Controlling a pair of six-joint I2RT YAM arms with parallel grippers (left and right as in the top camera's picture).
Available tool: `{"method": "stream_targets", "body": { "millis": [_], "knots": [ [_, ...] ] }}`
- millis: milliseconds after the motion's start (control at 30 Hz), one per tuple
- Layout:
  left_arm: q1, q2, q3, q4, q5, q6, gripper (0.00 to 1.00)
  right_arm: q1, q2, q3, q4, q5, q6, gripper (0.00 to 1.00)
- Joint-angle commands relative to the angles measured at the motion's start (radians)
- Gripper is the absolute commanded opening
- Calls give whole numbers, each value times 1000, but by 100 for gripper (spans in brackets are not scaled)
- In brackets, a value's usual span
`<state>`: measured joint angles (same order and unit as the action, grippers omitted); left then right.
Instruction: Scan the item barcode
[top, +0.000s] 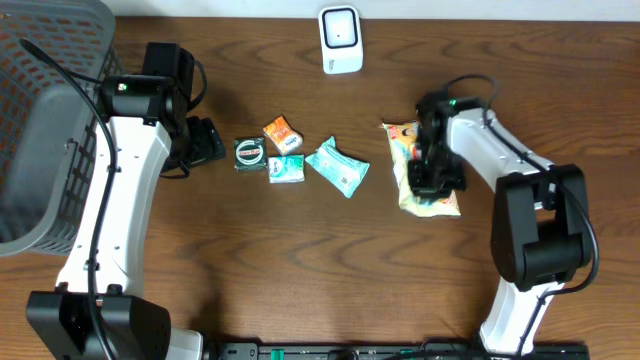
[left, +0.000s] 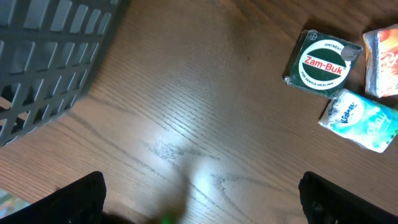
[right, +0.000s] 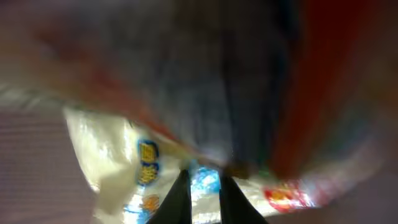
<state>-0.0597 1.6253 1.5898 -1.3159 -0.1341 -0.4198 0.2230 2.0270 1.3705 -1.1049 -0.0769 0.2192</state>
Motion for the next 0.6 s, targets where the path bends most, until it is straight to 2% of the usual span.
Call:
{"method": "stream_targets", "body": {
  "millis": [0, 167, 300, 433, 567],
  "knots": [
    [3, 6, -2, -4, -9, -8, 98, 39, 1, -35, 32, -98, 5, 11],
    [3, 6, -2, -4, -9, -8, 98, 61, -3, 56, -21, -140, 4, 12],
    [3, 6, -2, -4, -9, -8, 98, 59, -3, 201, -110, -89, 4, 19],
    [3, 6, -2, -4, -9, -8, 98, 58, -3, 317, -162, 47, 4, 39],
    [3, 6, -2, -4, -9, -8, 98, 53, 0, 333, -142, 106, 4, 43]
  ]
}}
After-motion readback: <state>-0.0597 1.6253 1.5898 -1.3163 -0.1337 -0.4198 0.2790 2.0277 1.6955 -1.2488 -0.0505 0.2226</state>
